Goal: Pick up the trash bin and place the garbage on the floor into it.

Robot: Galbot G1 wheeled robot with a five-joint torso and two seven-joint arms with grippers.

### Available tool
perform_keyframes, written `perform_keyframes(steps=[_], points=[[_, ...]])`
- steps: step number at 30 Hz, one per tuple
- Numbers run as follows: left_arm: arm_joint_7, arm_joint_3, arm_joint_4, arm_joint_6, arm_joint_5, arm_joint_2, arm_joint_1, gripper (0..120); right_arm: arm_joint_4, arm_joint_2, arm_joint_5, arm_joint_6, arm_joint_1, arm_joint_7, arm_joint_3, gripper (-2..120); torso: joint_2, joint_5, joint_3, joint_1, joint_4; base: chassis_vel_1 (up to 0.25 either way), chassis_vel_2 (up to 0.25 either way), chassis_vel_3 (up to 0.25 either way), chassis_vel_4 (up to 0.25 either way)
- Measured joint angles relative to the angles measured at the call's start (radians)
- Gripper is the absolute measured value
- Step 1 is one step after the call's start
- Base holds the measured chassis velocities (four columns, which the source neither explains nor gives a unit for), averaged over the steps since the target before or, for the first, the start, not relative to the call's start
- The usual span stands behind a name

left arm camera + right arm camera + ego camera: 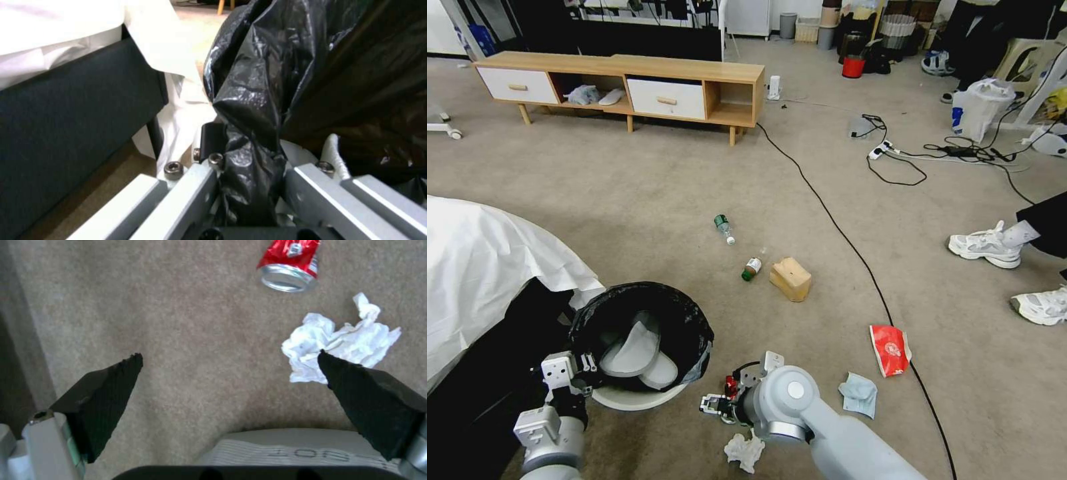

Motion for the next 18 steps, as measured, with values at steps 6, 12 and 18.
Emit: perform_keyframes(steps=[6, 12, 18], points=[[0.001, -0.005, -0.005, -0.003, -0.006, 0.003, 0.008, 1, -0.005, -0.003, -0.019, 0.0, -0.025, -0.014, 0.024, 100, 0.0, 0.0, 0.0, 0.0, 0.0, 0.0, 0.0, 0.0, 0.0], [0.001, 0.005, -0.021, -0.003, -0.001, -0.003, 0.015, 1, -0.039, 0.006, -0.046, -0.005, -0.046, -0.028, 0.047, 100, 0.0, 0.0001, 0.0, 0.0, 0.0, 0.0, 0.0, 0.0, 0.0], [0.001, 0.002, -0.026, -0.003, 0.002, -0.005, 0.022, 1, -0.051, 0.006, -0.04, -0.003, -0.053, -0.026, 0.048, 100, 0.0, 0.0001, 0.0, 0.0, 0.0, 0.0, 0.0, 0.0, 0.0]])
